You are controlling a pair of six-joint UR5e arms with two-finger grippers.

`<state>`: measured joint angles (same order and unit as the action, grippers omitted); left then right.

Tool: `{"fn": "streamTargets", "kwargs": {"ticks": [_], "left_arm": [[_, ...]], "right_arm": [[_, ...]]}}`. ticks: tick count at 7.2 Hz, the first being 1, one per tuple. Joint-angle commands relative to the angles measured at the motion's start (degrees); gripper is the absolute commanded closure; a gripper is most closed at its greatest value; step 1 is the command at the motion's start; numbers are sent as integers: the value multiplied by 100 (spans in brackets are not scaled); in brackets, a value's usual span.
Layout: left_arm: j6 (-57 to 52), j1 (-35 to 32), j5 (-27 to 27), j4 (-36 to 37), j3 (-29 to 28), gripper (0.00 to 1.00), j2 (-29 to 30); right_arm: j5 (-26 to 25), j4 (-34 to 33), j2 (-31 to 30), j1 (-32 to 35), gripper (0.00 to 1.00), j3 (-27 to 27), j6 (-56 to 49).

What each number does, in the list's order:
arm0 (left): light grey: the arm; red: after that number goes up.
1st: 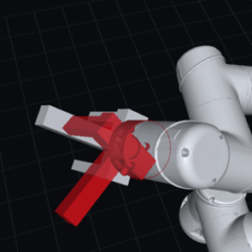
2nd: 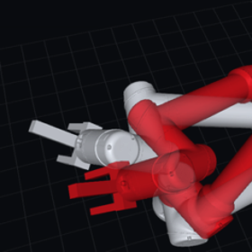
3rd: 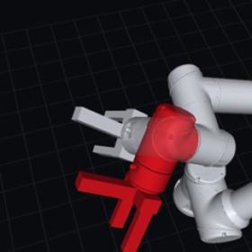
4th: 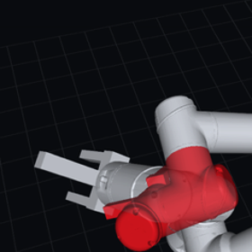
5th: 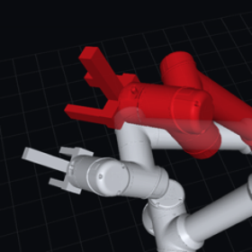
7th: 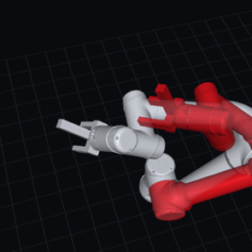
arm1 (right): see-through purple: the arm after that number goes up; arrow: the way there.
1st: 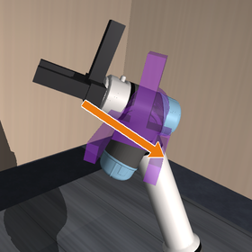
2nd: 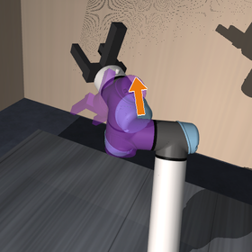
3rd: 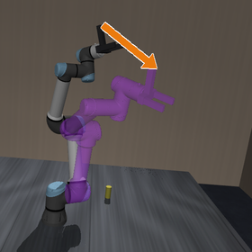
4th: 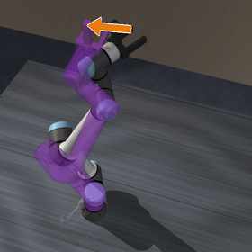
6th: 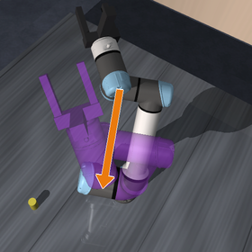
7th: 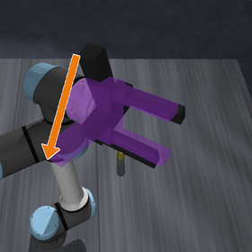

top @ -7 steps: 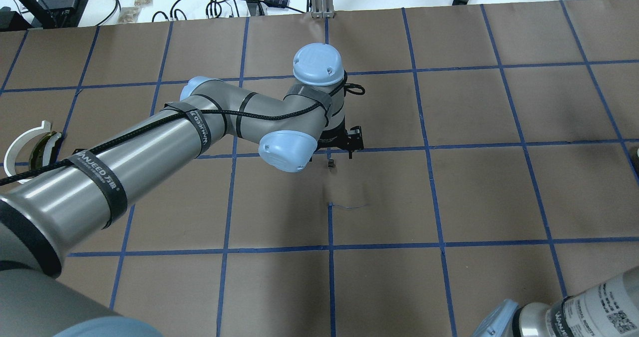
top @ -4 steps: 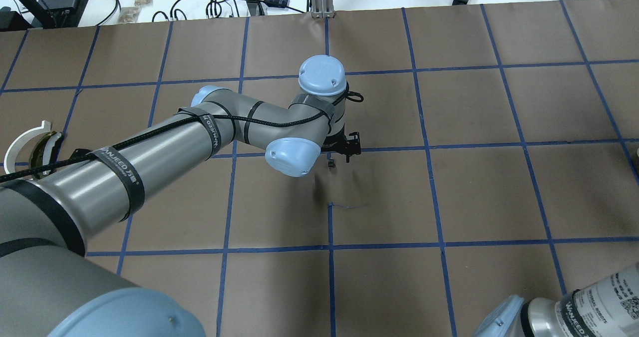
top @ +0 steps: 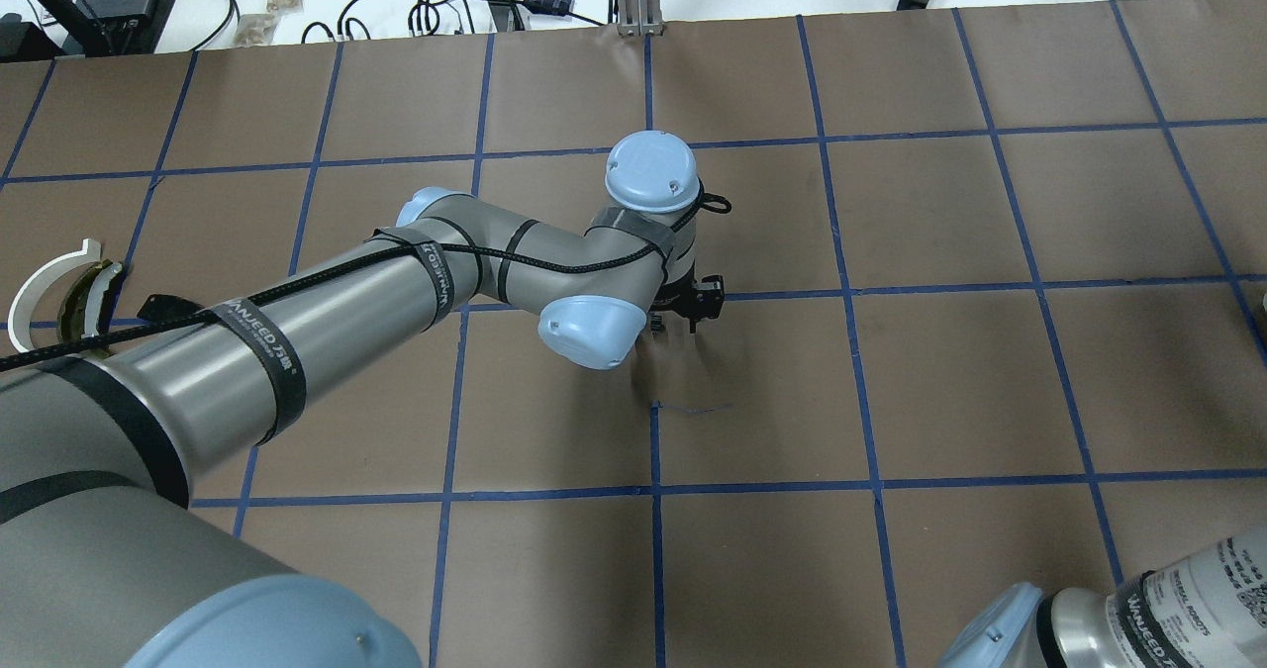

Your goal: Place bearing gear from tray to pile

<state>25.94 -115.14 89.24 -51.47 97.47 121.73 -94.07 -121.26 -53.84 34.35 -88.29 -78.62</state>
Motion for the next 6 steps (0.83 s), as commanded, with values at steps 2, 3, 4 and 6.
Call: {"fn": "streamTargets", "kwargs": {"ticks": [2, 3, 4, 6], "left_arm": [[-27, 1, 23, 93, 53, 55, 97], [-53, 9, 23, 111, -8, 73, 97], [-71, 44, 40, 94, -35, 100, -17], [-80, 106, 49, 93, -18, 100, -62]], "right_arm": [[-112, -30, -12, -16, 24, -101, 356], [-147, -30, -21, -16, 45, -92, 365], [-260, -30, -21, -16, 78, -92, 374], [-270, -30, -21, -16, 100, -83, 383]]}}
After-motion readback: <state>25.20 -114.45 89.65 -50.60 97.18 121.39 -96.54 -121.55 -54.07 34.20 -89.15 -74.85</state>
